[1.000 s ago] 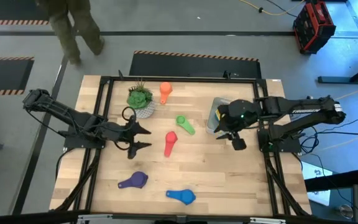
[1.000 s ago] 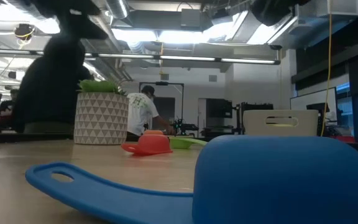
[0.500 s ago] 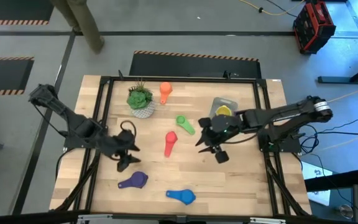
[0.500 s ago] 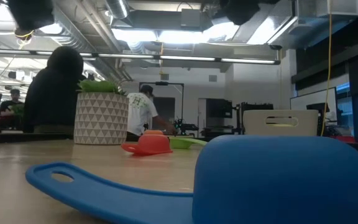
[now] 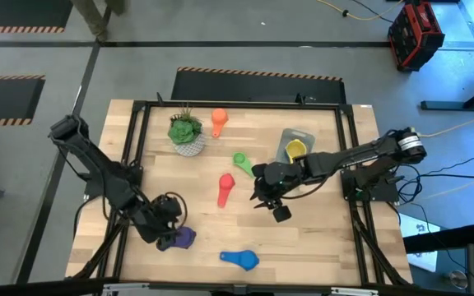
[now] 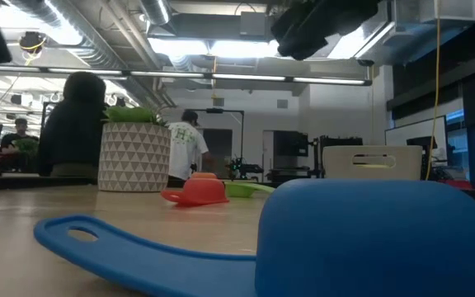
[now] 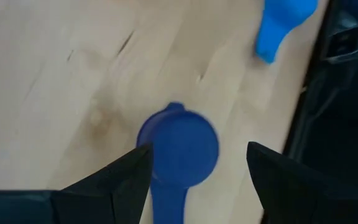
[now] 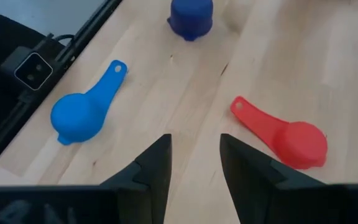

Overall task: Nest measuring cups in basket
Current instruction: Stack the violet measuring cup on top of the yellow measuring cup in the gray bin

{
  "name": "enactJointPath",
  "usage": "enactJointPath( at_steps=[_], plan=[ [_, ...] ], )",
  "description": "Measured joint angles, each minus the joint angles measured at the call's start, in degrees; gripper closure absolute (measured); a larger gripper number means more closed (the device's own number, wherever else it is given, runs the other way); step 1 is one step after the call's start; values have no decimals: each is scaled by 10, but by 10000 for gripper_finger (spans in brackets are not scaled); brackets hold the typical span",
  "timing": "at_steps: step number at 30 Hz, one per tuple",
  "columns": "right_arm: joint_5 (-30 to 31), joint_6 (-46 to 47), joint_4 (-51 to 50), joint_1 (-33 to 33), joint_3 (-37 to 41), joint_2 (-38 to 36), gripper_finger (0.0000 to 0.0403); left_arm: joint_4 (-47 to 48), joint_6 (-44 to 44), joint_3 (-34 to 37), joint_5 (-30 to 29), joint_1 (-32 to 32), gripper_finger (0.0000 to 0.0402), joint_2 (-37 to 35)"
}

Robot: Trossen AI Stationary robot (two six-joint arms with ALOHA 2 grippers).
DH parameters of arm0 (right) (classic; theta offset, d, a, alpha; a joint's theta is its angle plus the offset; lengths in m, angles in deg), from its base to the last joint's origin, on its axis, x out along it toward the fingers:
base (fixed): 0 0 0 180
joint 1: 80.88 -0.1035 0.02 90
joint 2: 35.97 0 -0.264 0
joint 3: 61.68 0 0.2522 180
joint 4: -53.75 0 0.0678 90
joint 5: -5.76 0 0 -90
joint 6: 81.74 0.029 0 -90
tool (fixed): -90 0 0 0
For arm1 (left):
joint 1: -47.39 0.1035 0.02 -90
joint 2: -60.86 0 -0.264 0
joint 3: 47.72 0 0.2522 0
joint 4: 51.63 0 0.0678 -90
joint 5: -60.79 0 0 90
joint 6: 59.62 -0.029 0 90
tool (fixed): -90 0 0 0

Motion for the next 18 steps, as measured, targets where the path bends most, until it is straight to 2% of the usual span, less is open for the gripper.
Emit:
enactJointPath(
  at_steps=[5,8,18],
  plan=[
    [0,0,-4,0,0,8,262,-5,14,0,1,-13,150,43],
    [0,-1,-1,0,0,8,262,-4,31,0,22,-25,148,58],
    [0,-2,1,0,0,6,262,15,76,0,29,-78,150,67]
  ],
)
